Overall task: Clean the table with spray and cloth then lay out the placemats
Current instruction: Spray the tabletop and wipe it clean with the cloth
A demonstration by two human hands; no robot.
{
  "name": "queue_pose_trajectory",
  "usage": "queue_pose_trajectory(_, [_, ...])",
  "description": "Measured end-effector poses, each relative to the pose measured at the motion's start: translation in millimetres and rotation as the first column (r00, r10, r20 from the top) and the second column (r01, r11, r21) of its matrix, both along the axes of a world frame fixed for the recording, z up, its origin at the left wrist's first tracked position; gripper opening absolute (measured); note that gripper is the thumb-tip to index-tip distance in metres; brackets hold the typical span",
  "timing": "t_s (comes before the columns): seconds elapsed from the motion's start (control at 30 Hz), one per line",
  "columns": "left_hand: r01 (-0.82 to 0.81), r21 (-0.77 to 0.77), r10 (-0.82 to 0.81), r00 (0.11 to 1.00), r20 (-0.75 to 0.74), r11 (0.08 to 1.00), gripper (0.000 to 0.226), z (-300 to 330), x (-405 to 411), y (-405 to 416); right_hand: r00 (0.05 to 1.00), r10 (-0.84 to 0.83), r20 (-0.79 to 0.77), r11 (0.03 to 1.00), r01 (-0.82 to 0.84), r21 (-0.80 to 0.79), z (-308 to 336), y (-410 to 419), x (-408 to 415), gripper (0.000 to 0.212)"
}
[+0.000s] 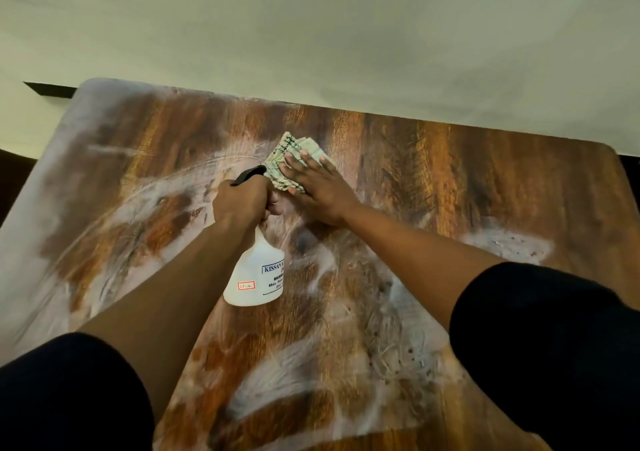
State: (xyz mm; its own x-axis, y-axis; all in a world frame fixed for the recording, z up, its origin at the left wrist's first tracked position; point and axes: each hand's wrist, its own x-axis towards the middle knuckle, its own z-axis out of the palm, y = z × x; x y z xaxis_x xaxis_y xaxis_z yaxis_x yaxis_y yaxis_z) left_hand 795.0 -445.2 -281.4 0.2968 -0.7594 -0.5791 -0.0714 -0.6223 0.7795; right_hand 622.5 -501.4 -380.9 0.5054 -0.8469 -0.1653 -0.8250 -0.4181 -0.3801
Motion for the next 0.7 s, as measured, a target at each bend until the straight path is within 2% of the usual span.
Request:
queue_pose_trajectory(0.07, [-0.002,0.0,0.002,1.0,-0.01,1.0,0.026,-1,1,8,0.999,-0.051,-0.007,0.999,0.051,0.016,3,1,-26,0.056])
queue_pose_trajectory(0.2, [-0.017,0.0,0.017,1.0,-0.007,1.0,0.033,0,-1,26,0.959,-0.279,-0.054,0.96,0.279,-0.02,1,14,-94,0.056])
queue_pose_trajectory(0.3, [-0.029,-0.008,0.029,1.0,-0.006,1.0,0.04,4,-2,42,0.93,-0.353,-0.1,0.935,0.355,0.004,2,17,-122,0.058])
queue_pose_trajectory(0.4, [-0.065,-0.008,0.066,0.998,0.013,0.998,0.024,10,-5,56,0.917,-0.381,-0.115,0.921,0.388,0.042,8,18,-115,0.058])
queue_pose_trajectory(0.5, [-0.099,-0.015,0.099,0.995,0.018,0.995,0.025,12,-7,68,0.937,-0.335,-0.099,0.937,0.342,0.064,12,21,-90,0.059])
queue_pose_trajectory(0.7, [-0.144,-0.012,0.144,0.989,0.023,0.99,0.025,15,0,79,0.992,-0.097,-0.076,0.992,0.103,0.074,16,41,-17,0.059])
